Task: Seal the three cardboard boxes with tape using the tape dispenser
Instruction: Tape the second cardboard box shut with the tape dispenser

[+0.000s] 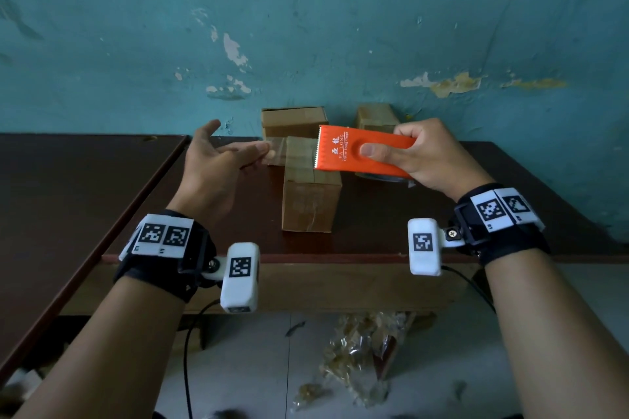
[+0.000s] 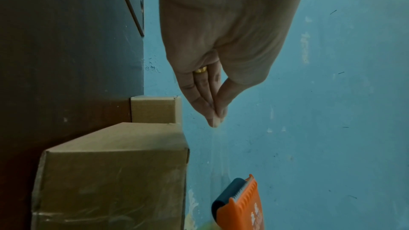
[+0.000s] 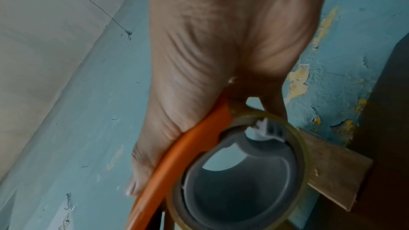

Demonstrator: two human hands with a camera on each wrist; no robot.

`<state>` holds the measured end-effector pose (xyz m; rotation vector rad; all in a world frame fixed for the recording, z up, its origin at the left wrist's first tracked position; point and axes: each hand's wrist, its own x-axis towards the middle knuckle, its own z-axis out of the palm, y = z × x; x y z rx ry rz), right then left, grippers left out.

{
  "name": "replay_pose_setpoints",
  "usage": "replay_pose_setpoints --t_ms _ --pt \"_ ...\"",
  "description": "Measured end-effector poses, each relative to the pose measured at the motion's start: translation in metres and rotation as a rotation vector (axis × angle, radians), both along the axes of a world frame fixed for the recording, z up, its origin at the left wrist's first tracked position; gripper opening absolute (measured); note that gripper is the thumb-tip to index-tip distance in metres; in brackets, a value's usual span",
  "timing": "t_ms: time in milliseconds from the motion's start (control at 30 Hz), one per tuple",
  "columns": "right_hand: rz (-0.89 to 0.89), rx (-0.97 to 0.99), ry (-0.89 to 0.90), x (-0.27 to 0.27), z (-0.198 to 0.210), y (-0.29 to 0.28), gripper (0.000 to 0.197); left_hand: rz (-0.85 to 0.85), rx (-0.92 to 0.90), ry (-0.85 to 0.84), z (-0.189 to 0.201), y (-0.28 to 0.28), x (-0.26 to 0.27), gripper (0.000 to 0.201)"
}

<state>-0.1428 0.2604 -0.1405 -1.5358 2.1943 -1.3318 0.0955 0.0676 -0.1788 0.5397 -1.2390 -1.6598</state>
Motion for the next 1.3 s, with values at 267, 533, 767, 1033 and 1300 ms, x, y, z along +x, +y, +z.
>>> replay_pose_setpoints --t_ms 267,533,767,1033,1300 --pt "-0.002 0.019 0.035 0.0 0.0 0.0 0.072 0.005 0.002 -0.017 0.001 0.002 -0.002 0.101" --pt "0.019 0.044 0.03 -0.005 0.0 -0.001 0.063 0.01 0.015 -0.011 0.006 0.008 0.001 0.098" --pt "0.035 0.015 -0.037 -0.012 0.0 0.003 0.072 -0.001 0.043 -0.033 0.007 0.01 0.0 0.1" --pt "-0.02 0.031 -0.052 -0.026 -0.005 0.013 0.074 0.018 0.162 -0.073 0.012 0.01 0.007 0.099" --pt "-0.056 0.053 -0.096 -0.035 -0.007 0.022 0.084 0.041 0.178 -0.127 0.014 0.015 0.007 0.099"
